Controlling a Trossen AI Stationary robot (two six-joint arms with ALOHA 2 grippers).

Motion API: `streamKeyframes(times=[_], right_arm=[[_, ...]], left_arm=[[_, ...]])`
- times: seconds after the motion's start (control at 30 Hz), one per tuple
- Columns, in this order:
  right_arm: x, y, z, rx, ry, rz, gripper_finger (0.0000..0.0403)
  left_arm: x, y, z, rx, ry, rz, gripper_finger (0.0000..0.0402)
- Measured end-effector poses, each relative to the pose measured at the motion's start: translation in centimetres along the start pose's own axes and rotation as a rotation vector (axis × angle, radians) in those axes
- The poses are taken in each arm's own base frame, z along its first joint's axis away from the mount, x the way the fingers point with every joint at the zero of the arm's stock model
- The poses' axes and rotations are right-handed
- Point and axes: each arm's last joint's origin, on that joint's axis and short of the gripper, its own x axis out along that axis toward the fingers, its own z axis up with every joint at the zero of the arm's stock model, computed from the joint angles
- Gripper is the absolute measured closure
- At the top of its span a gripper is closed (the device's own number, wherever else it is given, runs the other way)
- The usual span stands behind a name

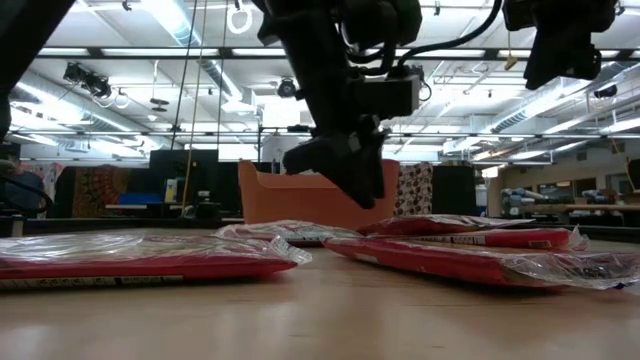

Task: Sort popcorn bags into baskets
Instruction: Put the popcorn bag into the orange bin

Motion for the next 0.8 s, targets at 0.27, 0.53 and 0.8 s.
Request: streamKeyframes(times=[0.27,0.53,0.8], right_arm=[[0.0,0.1,0.1,0.001,-0.016,0.000,0.0321],[0.0,0.1,0.1,0.004,-0.018,0.004,0.0321],[0.0,0.1,0.2,0.005,-0.028,0.002,0.0321]], left_arm=[[1.5,0.1,-0.4,0.093,-0.020,-0.059,0.0244],[3.5,-0.7,-0.3,0.155,-0.016,-0.057,0.0245],[3.5,-0.8,-0.3,0.130,-0.012,-0.058,0.0344]])
